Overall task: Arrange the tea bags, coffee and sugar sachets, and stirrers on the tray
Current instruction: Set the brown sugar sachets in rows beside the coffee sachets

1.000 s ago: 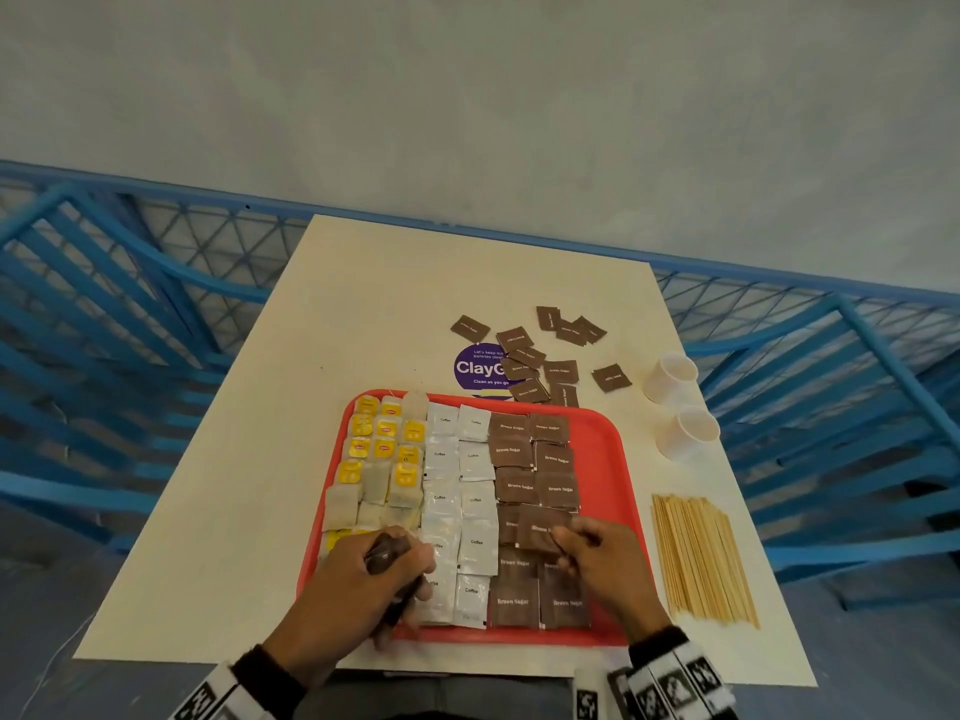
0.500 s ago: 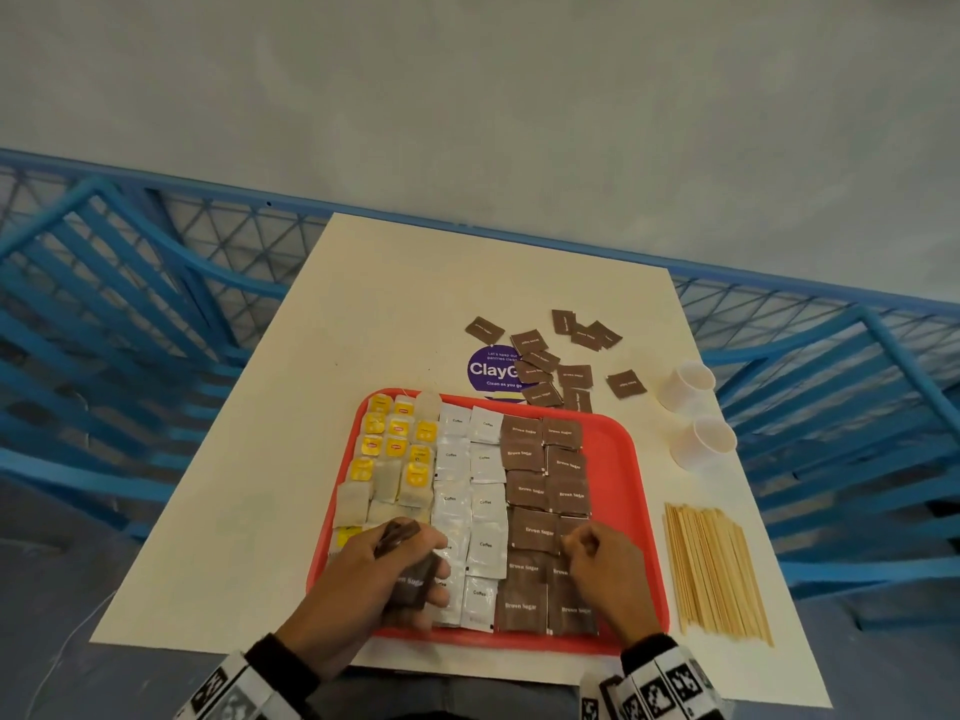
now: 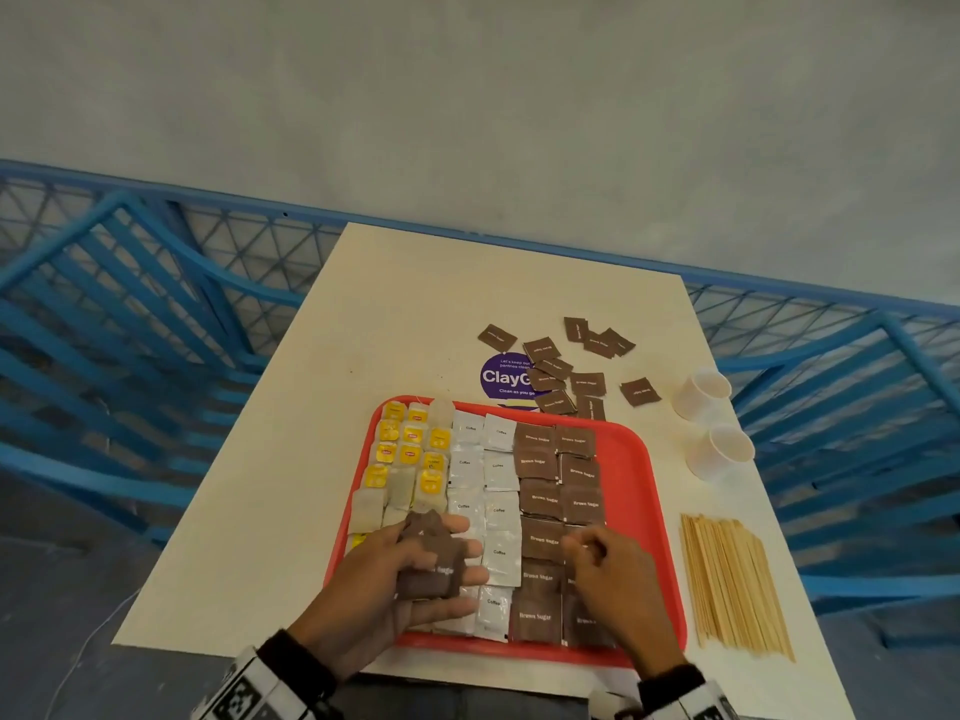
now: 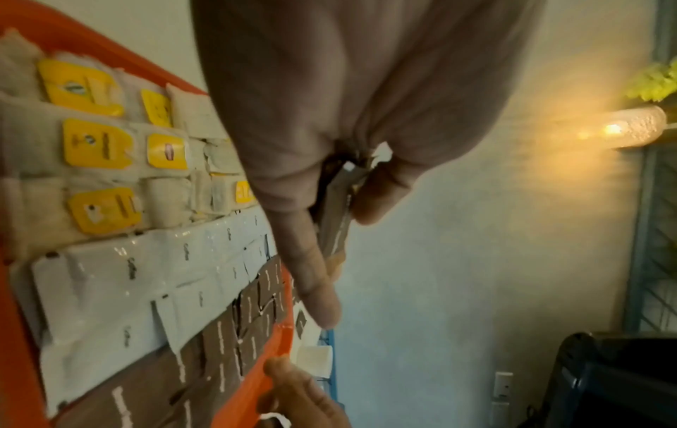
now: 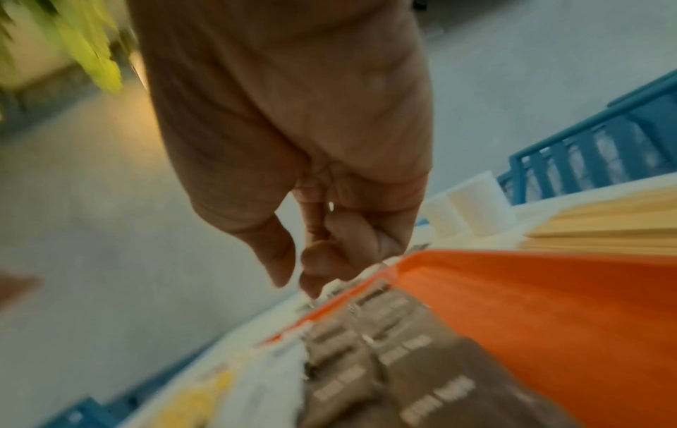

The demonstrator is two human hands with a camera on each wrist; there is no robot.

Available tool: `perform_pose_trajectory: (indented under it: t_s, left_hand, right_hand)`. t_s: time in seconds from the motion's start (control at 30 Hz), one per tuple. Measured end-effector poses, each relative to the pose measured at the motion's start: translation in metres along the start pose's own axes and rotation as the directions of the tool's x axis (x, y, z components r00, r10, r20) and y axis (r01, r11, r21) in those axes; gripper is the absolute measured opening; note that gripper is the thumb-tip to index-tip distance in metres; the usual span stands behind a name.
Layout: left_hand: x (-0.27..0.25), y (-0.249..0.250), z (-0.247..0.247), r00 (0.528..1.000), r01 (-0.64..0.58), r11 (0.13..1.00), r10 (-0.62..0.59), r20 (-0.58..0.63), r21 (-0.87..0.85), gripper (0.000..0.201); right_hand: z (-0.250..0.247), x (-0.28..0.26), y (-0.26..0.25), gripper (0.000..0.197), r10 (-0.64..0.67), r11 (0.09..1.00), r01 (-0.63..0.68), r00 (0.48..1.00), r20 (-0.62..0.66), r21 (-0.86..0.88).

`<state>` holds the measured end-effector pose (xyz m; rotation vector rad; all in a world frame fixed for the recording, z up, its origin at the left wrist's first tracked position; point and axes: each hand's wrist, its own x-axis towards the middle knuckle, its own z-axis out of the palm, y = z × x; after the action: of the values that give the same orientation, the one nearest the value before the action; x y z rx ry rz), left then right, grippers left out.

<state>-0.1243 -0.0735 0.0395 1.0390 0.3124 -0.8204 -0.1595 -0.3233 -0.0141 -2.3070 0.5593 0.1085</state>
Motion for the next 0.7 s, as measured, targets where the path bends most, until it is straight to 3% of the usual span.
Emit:
perform_pose_trajectory:
  t_s: [0.07,0.13,0.2,0.33,0.43,0.7]
  left_hand:
    - [-0.001,0.001,0.003,0.999,-0.017,0.999,0.016,0.050,0.028,0.029]
    - [-0.002,0.001,0.009,0.995,-0.066,0.991,0.057,0.082,0.114,0.027]
    - [-0.003,0.000,0.016,0.992,-0.114,0.976,0.101,0.077,0.186,0.026]
    - [-0.007,0.001,0.027,0.987,-0.154,0.959,0.141,0.072,0.239,0.030]
    - [-0.011,0.006,0.028,0.982,-0.188,0.959,0.189,0.017,0.213,0.030]
    - [-0.020,0.017,0.039,0.929,-0.345,0.877,0.371,-0.015,0.333,0.019]
  right_hand:
    - [-0.013,-0.018,-0.027,0.012,-0.101,0.987,0.093,0.994,0.052,0.132]
    - [-0.023,-0.036,-0.056,0.015,-0.167,0.938,0.105,0.972,0.166,0.329]
    - [-0.024,-0.047,-0.073,0.016,-0.221,0.919,0.128,0.951,0.219,0.373]
    - [-0.023,-0.050,-0.080,0.014,-0.247,0.910,0.164,0.952,0.181,0.380]
    - [-0.029,-0.051,-0.083,0.021,-0.247,0.853,0.141,0.957,0.150,0.502]
    - [-0.048,-0.063,-0.094,0.039,-0.241,0.784,0.173,0.970,0.035,0.596]
